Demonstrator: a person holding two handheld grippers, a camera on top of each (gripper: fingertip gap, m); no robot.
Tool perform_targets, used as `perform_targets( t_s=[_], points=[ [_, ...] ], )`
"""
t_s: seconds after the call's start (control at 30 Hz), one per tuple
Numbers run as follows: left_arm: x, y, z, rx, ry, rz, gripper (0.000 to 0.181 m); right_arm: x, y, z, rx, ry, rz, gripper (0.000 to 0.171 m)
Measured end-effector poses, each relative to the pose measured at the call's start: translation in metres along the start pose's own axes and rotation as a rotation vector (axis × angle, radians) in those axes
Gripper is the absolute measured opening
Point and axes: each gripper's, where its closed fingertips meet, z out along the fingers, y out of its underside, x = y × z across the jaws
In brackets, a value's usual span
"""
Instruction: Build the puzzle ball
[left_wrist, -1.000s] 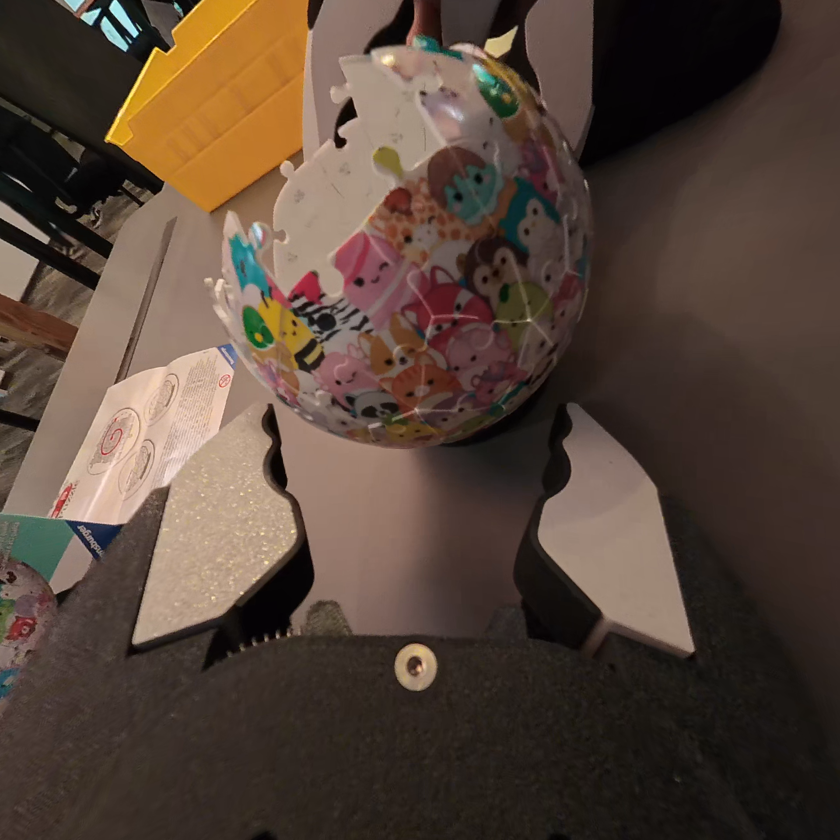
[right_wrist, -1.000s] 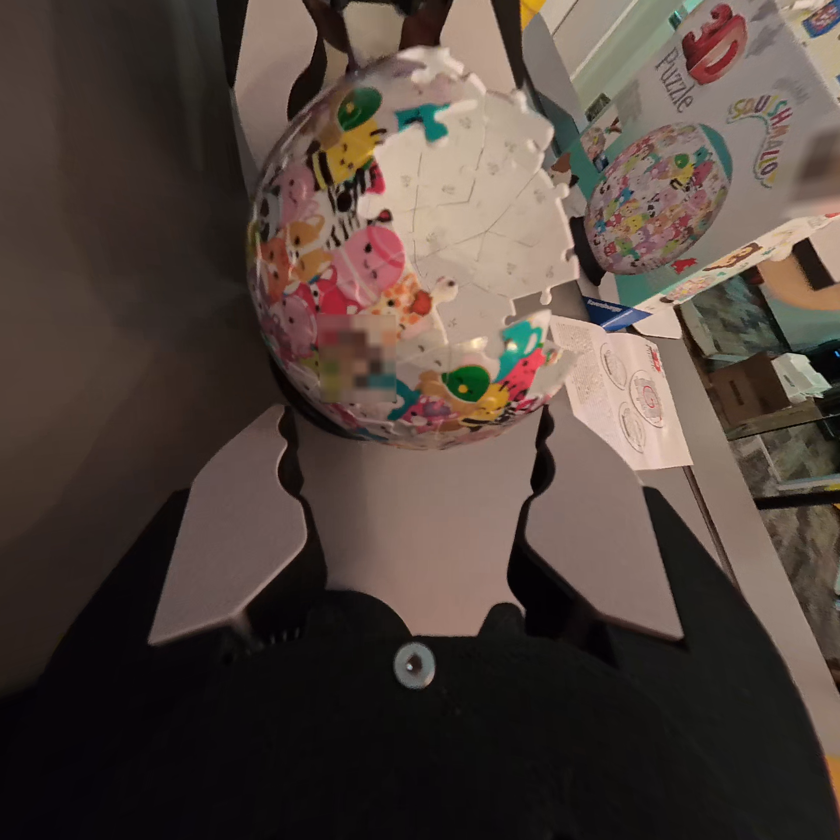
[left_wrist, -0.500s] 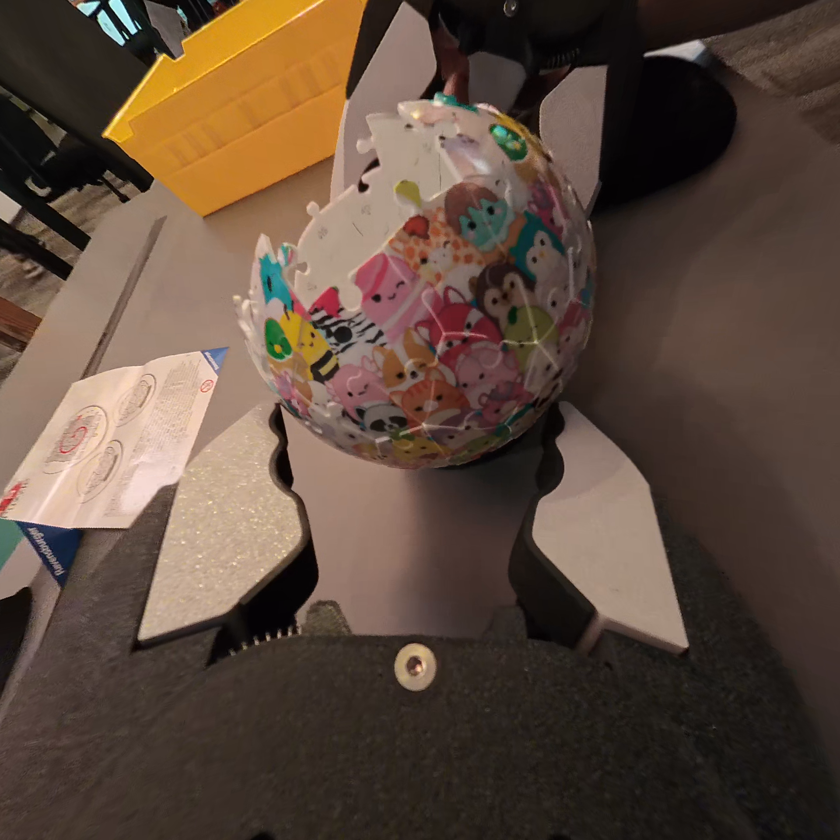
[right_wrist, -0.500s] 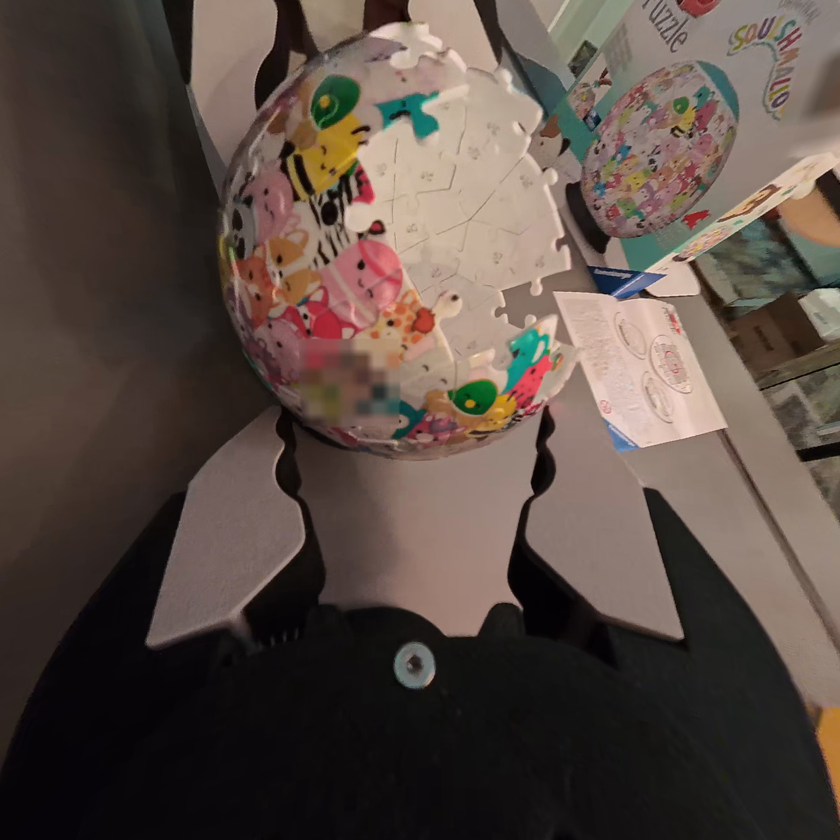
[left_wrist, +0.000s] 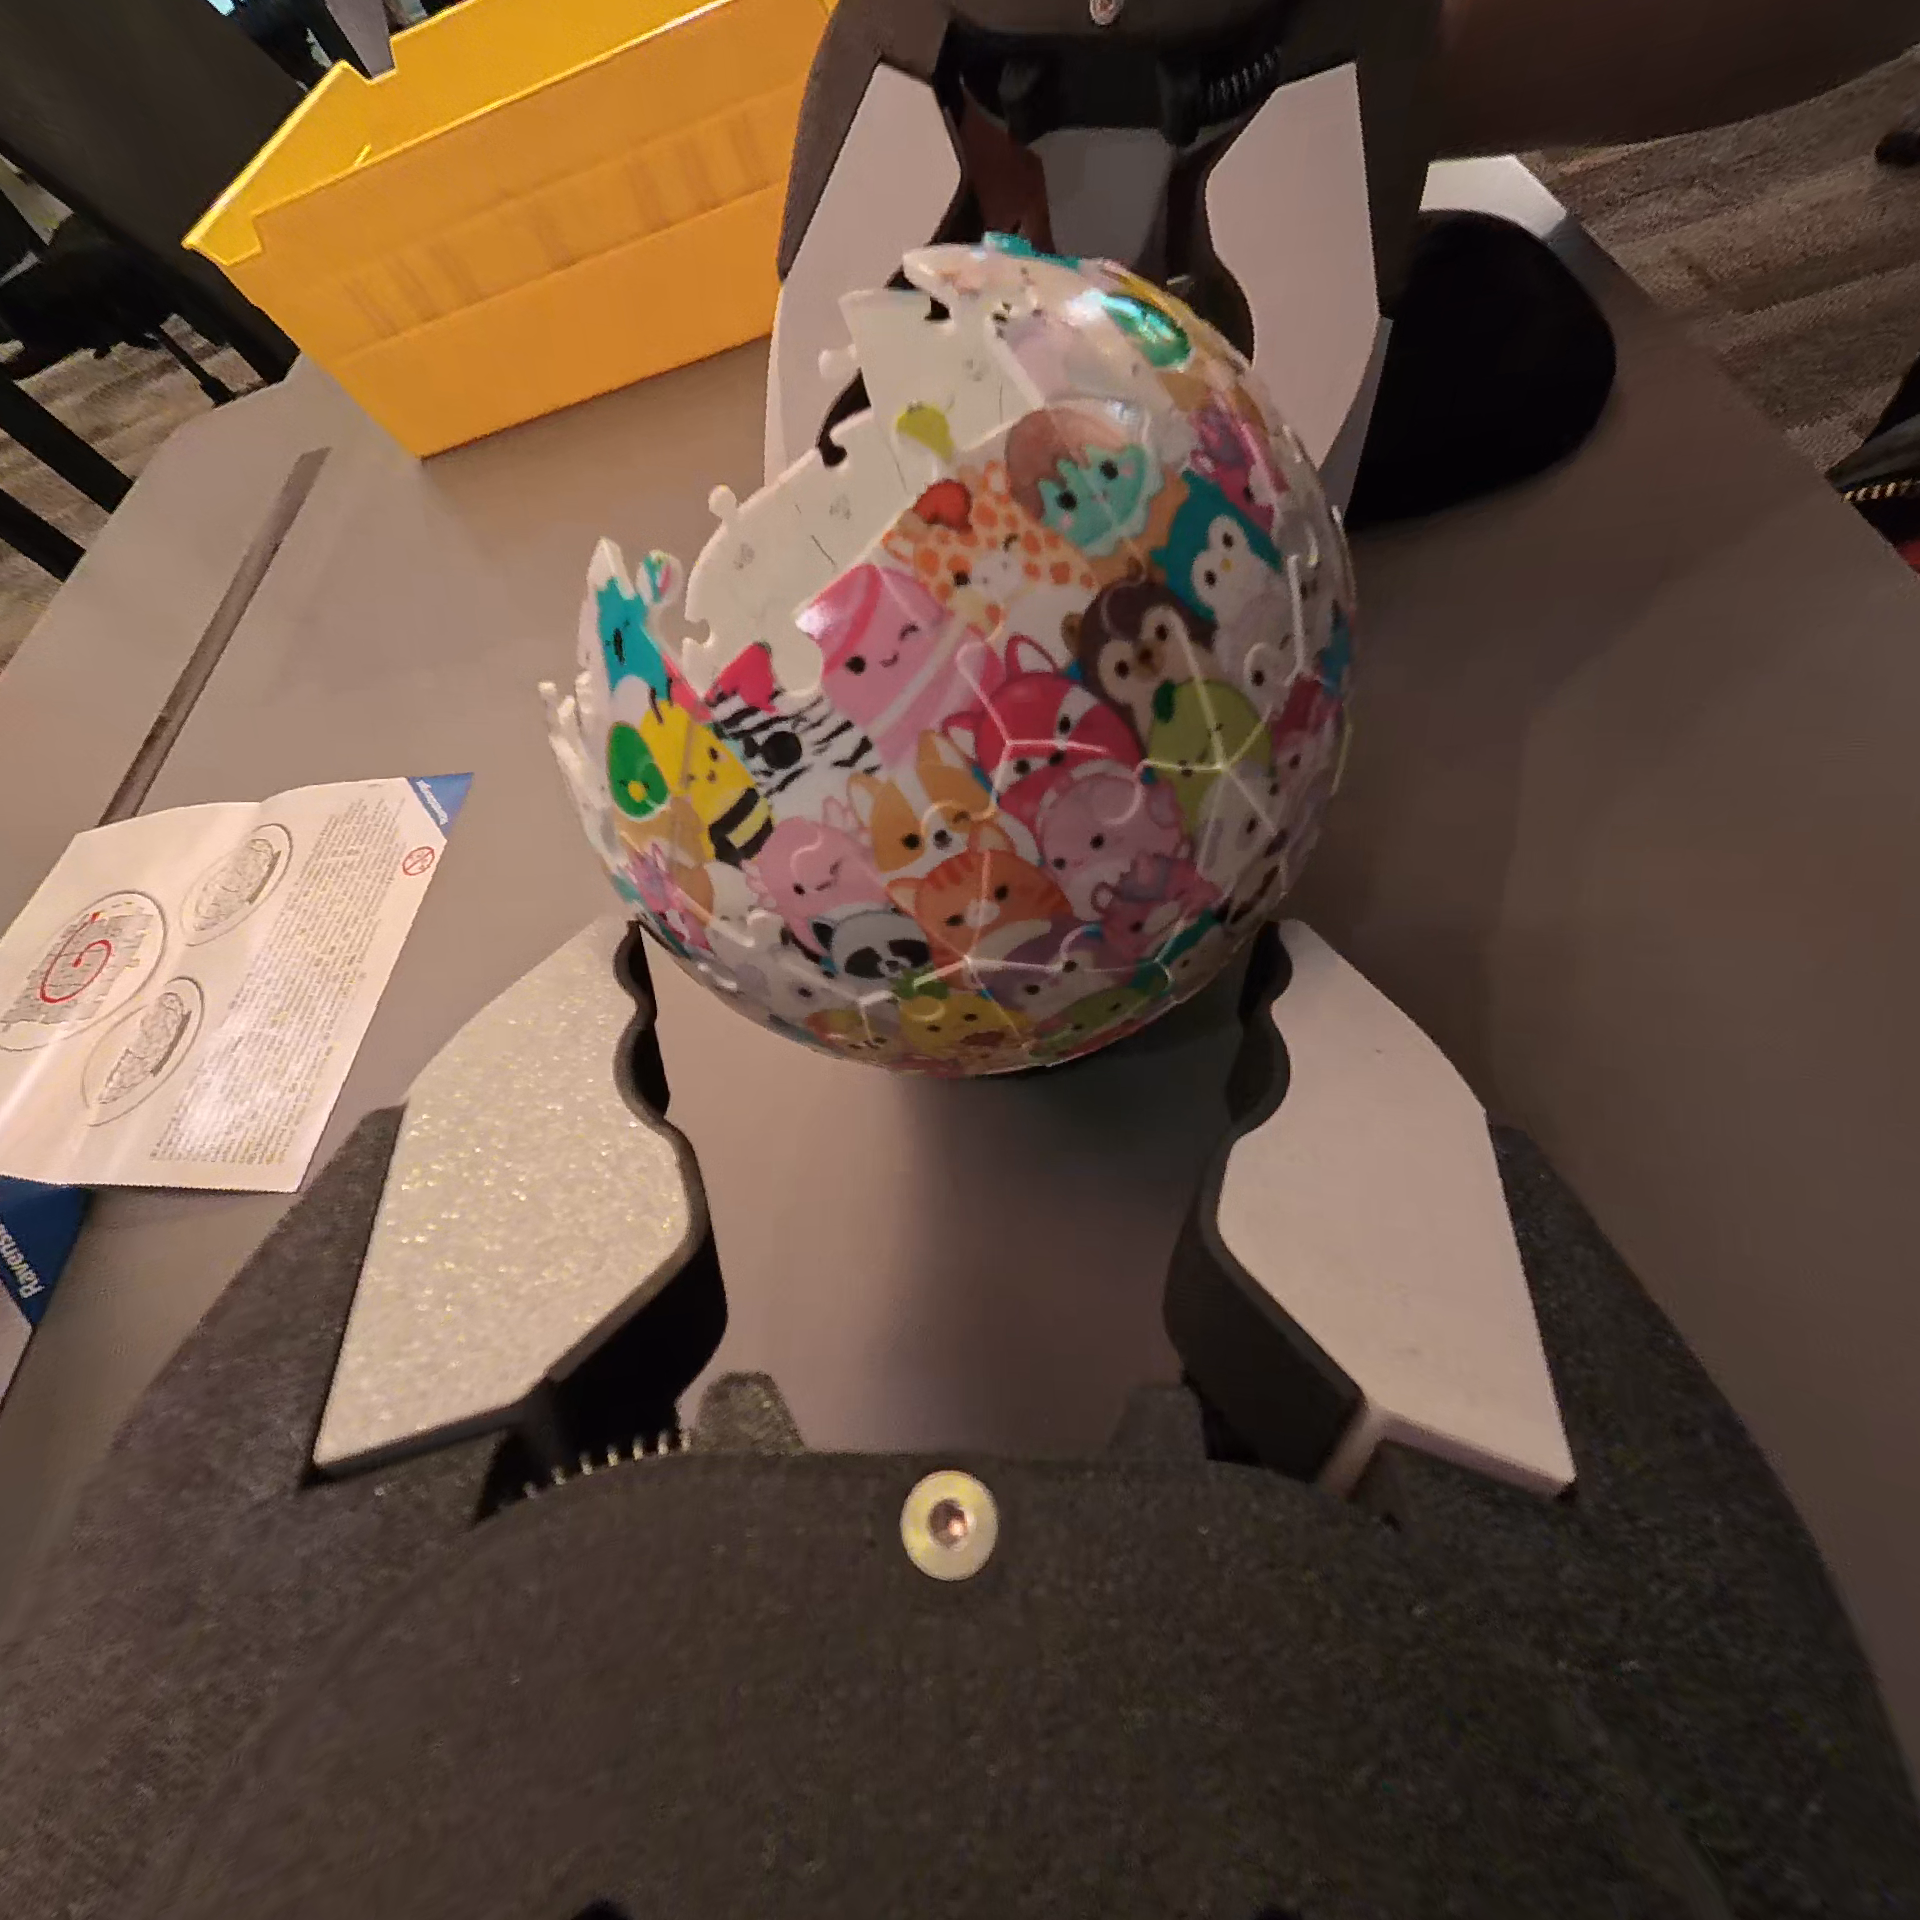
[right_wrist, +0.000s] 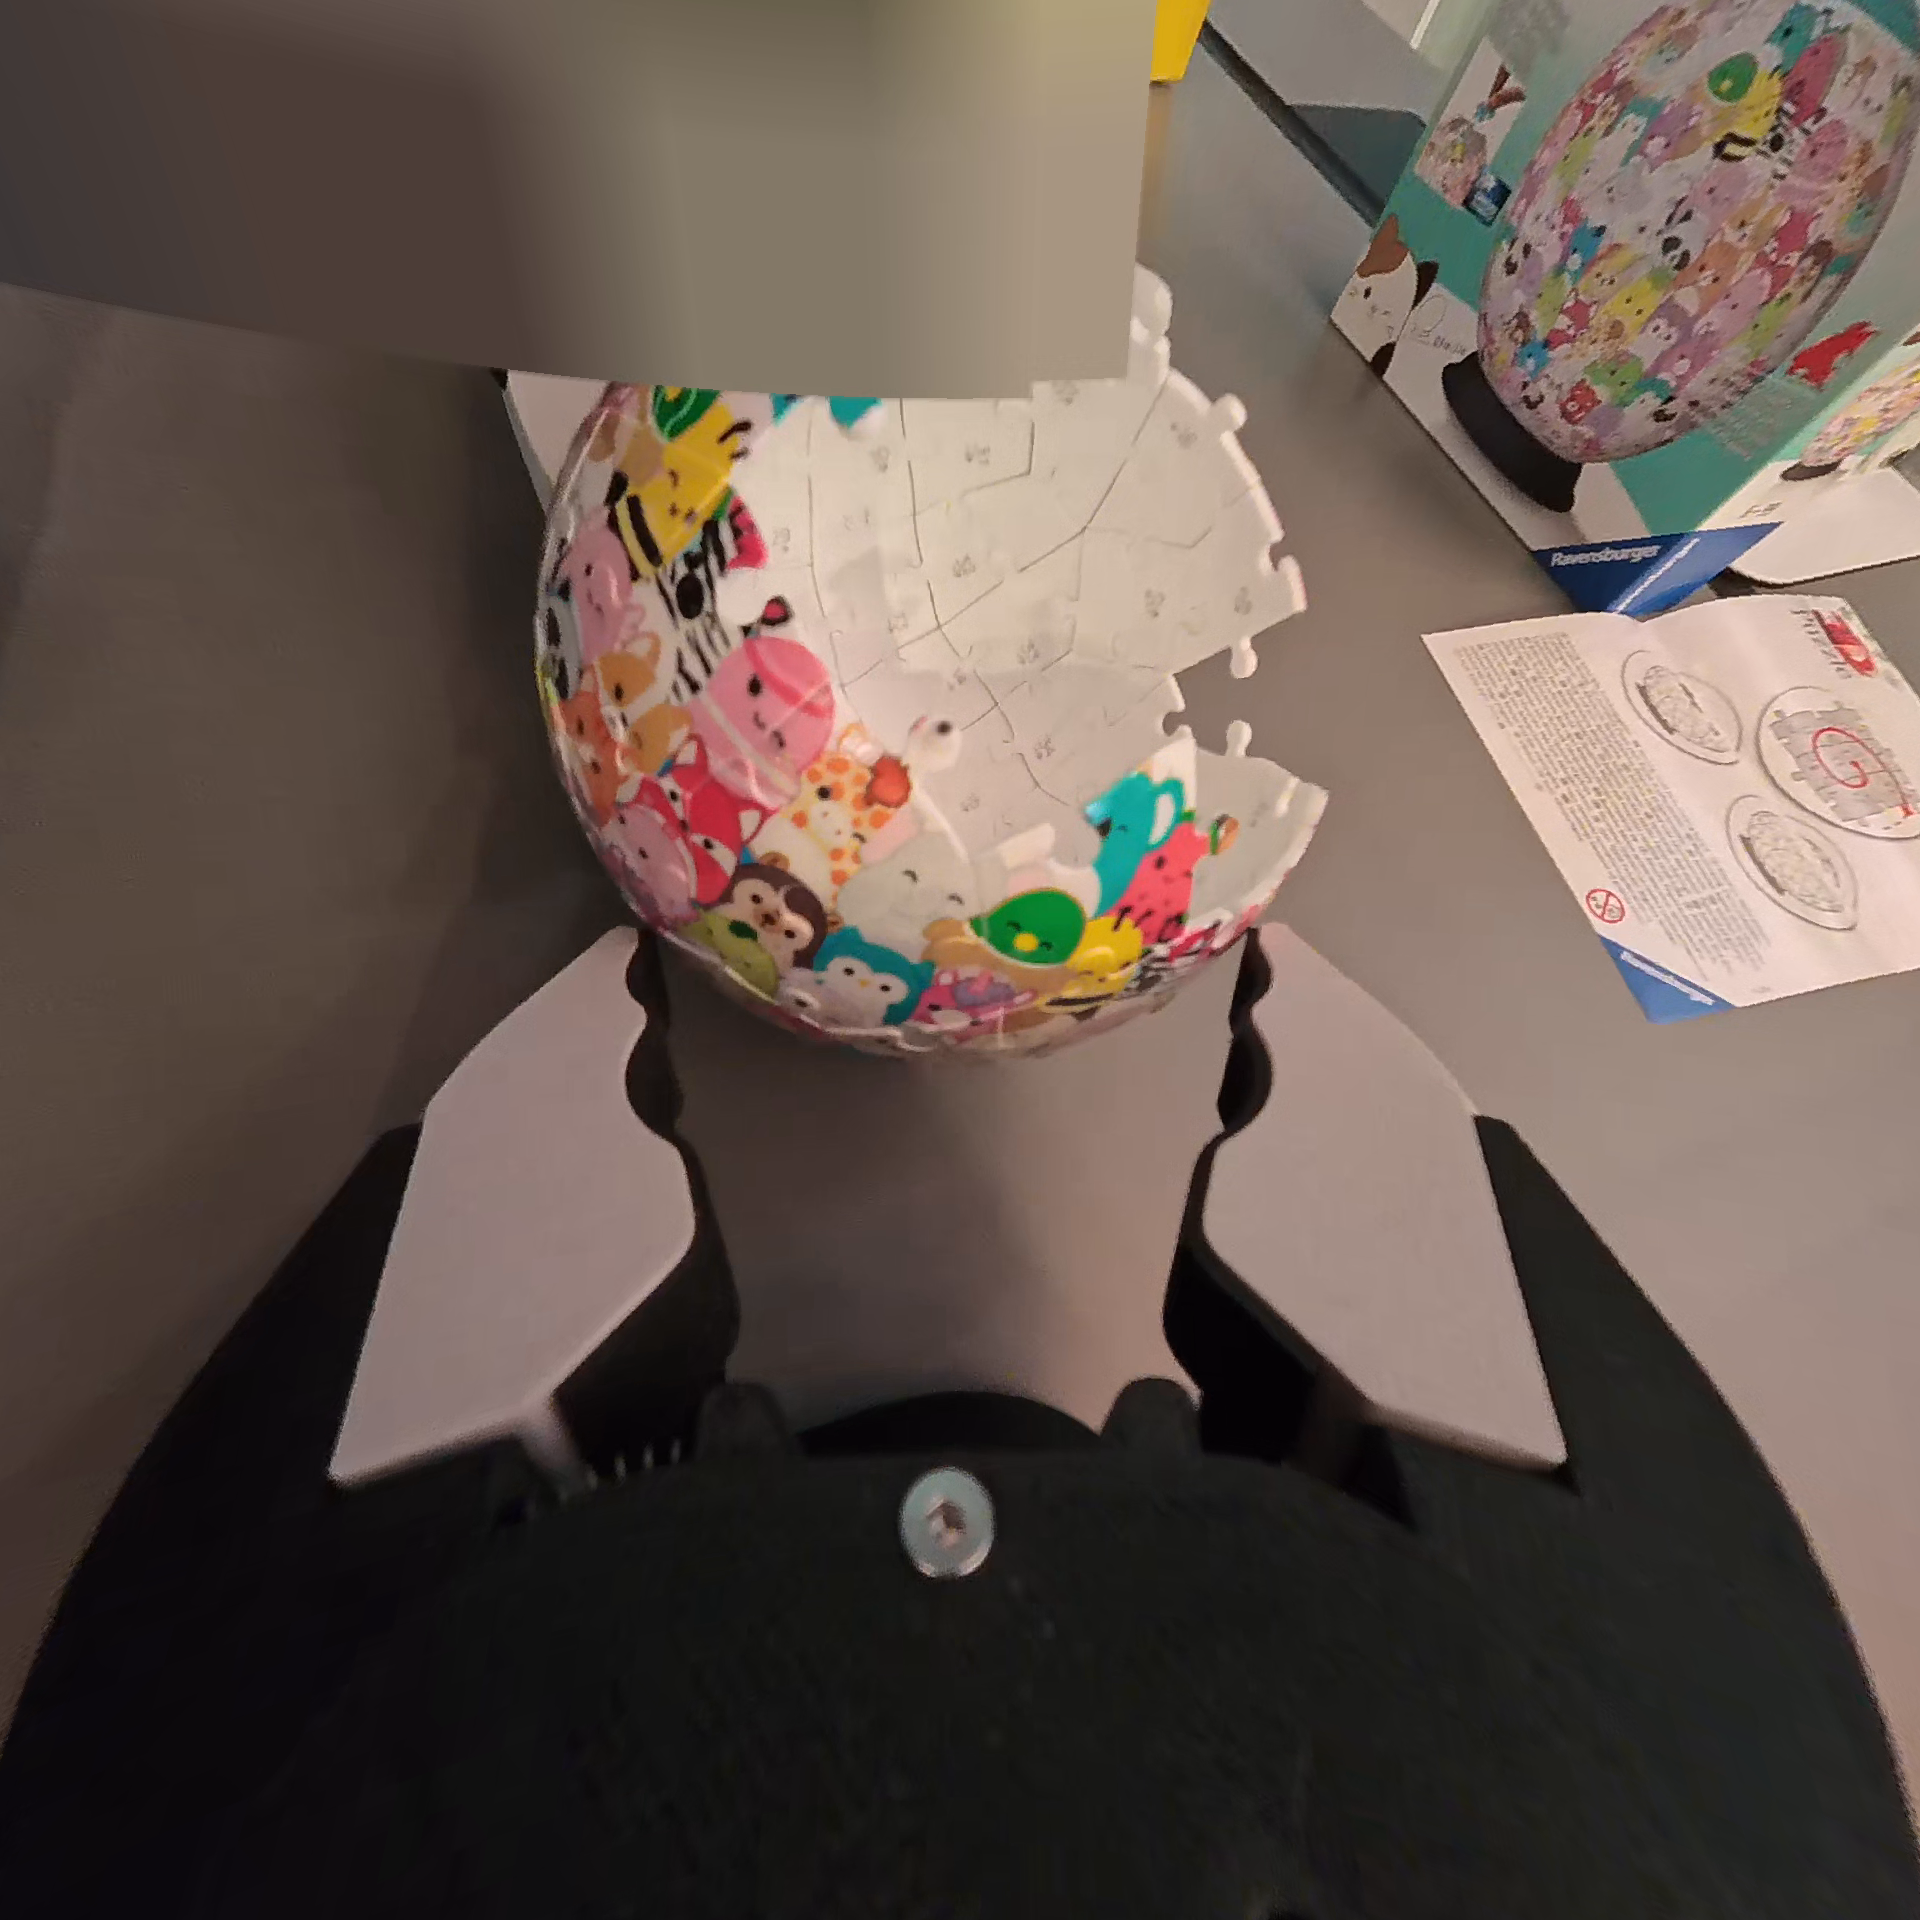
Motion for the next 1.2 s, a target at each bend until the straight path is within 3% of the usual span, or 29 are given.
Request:
perform_targets(
  t_s=[0.3,0.53,0.87,1.2],
  points=[
    [-0.002,0.007,0.001,-0.008,-0.023,0.023,0.104,0.002,0.003,0.005,-0.016,0.019,0.006,0.108],
    [-0.002,0.021,0.003,-0.058,-0.014,0.041,0.105,-0.001,0.017,0.006,-0.128,0.056,0.119,0.112],
    [-0.006,0.013,0.009,-0.002,-0.05,0.083,0.11,-0.001,0.015,0.014,-0.167,0.206,0.115,0.118],
    [-0.007,0.008,0.009,0.013,-0.059,0.07,0.11,-0.001,0.02,0.022,-0.228,0.218,0.119,0.118]
  ],
)
